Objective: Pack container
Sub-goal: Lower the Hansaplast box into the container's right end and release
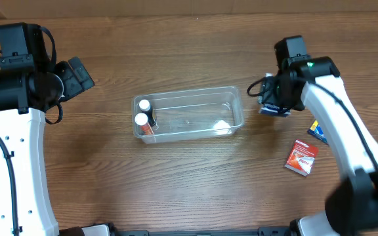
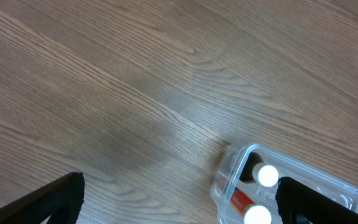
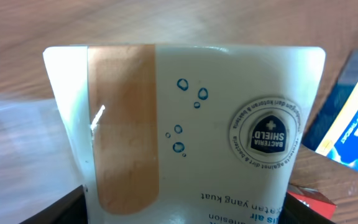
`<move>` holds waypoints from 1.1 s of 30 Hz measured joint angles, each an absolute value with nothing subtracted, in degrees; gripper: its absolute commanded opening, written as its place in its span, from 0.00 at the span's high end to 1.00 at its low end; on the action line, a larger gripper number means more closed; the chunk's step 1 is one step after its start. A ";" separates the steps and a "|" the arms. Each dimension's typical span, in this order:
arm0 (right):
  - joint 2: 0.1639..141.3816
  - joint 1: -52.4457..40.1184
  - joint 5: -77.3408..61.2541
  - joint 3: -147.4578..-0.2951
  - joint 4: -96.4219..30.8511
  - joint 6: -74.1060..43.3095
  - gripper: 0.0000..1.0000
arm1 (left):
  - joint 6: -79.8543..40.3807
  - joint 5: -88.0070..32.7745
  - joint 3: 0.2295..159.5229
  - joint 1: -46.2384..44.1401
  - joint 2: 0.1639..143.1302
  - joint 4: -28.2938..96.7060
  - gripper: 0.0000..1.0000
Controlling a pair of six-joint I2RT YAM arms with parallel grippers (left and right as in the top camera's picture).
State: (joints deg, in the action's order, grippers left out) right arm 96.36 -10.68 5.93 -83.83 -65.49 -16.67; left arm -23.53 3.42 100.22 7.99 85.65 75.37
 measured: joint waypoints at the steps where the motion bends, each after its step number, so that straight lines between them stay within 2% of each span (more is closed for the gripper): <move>1: 93.65 -12.69 5.98 -84.18 -65.65 -16.19 0.28 | -23.55 3.40 100.22 7.99 85.65 75.42 0.00; 6: 83.24 -25.61 5.63 -85.41 -65.98 -14.26 0.26 | -23.55 3.38 100.25 7.99 85.65 75.66 0.00; 11: 87.13 -30.61 5.45 -83.74 -62.94 -13.76 0.25 | -23.55 3.40 100.22 7.99 85.65 75.81 0.00; 25: 100.22 -30.89 4.45 -80.29 -56.21 -13.63 0.25 | -23.53 3.40 100.22 7.99 85.65 75.85 0.00; 33: 101.01 -30.89 4.45 -80.29 -55.55 -13.63 0.24 | -23.53 3.40 100.25 7.99 85.65 75.85 0.00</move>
